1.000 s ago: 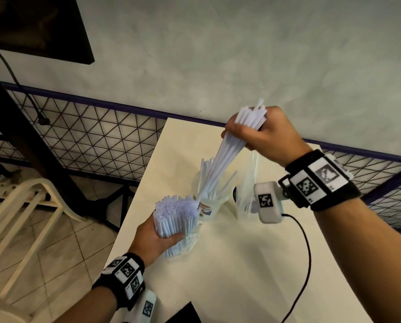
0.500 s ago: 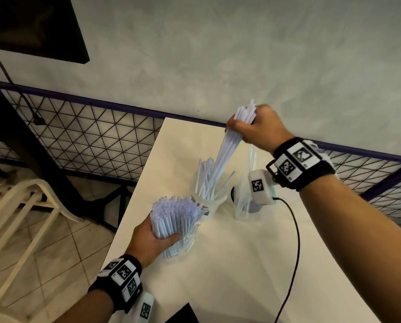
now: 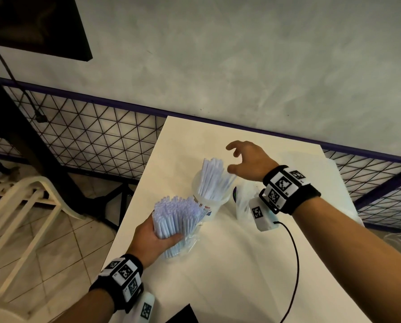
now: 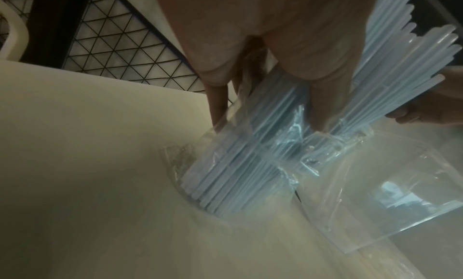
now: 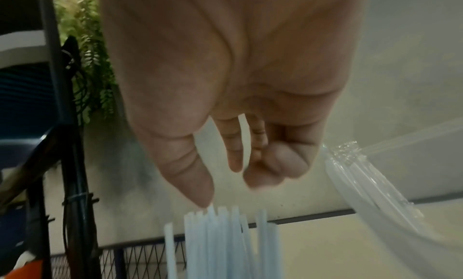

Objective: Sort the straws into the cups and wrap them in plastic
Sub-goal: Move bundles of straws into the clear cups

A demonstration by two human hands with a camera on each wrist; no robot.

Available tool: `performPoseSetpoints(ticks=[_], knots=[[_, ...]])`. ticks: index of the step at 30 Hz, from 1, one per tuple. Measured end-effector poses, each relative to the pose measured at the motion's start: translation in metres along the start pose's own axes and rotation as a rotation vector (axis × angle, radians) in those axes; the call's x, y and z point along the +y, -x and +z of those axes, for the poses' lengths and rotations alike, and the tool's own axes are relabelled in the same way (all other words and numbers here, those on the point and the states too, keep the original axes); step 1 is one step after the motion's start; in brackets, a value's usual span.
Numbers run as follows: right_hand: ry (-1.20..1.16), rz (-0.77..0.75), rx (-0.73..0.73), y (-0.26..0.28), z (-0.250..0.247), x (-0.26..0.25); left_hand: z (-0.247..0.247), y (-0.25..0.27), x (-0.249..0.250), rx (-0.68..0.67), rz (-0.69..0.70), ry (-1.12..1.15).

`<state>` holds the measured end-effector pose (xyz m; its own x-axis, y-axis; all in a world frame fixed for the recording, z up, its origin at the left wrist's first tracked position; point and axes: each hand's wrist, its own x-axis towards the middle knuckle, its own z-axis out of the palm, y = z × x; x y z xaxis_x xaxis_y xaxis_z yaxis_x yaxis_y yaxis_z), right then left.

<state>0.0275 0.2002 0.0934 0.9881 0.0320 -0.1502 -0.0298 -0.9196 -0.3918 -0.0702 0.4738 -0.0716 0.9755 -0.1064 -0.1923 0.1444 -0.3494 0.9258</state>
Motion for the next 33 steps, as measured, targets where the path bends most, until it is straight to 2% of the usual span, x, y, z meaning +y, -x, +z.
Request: performPoseSetpoints(ticks=[3,5,8,11,17,20,22,24,26,28,30,33], knots=[[0.098,-0.003,-0.181,0.002,0.012,0.003,-0.001,-0.001,-0.002,-0.001,0.0,-0.006],[0.154,0.005,-0.245,-0.001,0.022,0.006,-0.001,-0.002,-0.003,0.001,-0.003,-0.008],[0.167,0.031,-0.22,-0.009,0.029,0.006,-0.001,-0.002,-0.004,0.003,-0.007,-0.003],[0.184,0.003,-0.133,-0.017,0.025,0.004,0.0,-0.002,-0.005,0.001,-0.009,-0.002],[-0.127,-0.032,-0.009,-0.02,0.012,-0.006,0.0,-0.003,-0.008,0.005,-0.018,0.003],[-0.128,-0.063,0.083,-0.008,0.009,-0.004,0.0,-0.003,-0.007,0.0,-0.017,-0.005],[-0.141,-0.137,0.133,0.01,0.008,-0.007,0.0,-0.003,-0.007,0.0,-0.015,-0.013],[-0.189,-0.238,0.06,0.031,0.015,-0.011,0.0,-0.004,-0.007,0.004,-0.012,-0.02],[-0.196,-0.323,-0.094,0.052,0.03,-0.015,0.0,-0.004,-0.007,0.004,-0.01,-0.024],[-0.192,-0.338,-0.205,0.066,0.05,-0.015,0.001,-0.004,-0.007,0.001,-0.007,-0.027],[-0.263,-0.293,-0.222,0.074,0.07,-0.015,0.001,-0.004,-0.006,-0.001,-0.003,-0.032],[-0.485,-0.192,-0.137,0.08,0.094,-0.015,0.001,-0.004,-0.006,0.011,-0.007,-0.023]])
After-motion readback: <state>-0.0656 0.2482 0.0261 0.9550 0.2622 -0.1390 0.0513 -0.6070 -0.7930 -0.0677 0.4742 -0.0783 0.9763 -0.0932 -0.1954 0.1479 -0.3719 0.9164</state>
